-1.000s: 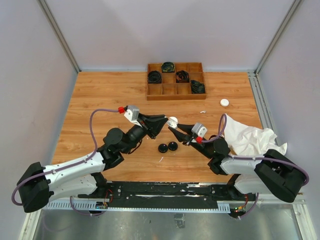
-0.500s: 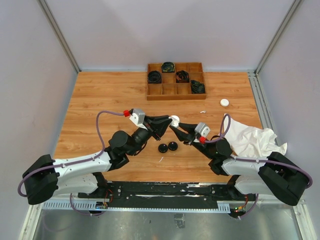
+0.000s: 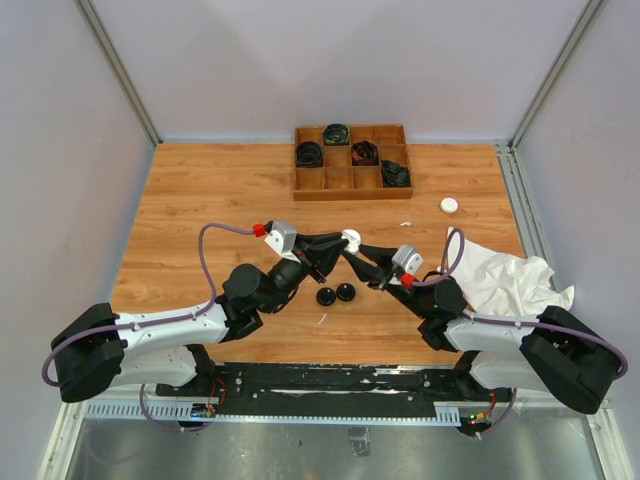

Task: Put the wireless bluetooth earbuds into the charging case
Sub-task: Place the earbud in the charging case.

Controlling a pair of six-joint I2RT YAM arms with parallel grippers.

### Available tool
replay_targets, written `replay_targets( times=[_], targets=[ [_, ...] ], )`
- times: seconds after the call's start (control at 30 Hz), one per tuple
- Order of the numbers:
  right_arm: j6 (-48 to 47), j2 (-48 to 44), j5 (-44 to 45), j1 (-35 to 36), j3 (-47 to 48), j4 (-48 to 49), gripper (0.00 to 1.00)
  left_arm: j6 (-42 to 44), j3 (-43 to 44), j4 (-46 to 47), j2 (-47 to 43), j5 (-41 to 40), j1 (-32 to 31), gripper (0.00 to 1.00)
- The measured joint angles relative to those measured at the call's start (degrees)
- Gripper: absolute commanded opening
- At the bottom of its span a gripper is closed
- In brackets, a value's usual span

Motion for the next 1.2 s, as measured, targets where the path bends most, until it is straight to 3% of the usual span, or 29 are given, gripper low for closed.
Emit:
replay_targets(
  times=[0.87, 1.2],
  targets=[
    [-0.1, -0.4, 0.9, 0.0, 0.0, 0.0, 0.20, 2.5, -0.2, 0.4, 0.6, -1.3, -1.5, 0.34],
    [-1.2, -0.4, 2.5, 0.0, -0.7, 0.0, 0.21, -0.3, 1.9, -7.2, -0.9, 1.0, -1.7, 0.52]
  ],
)
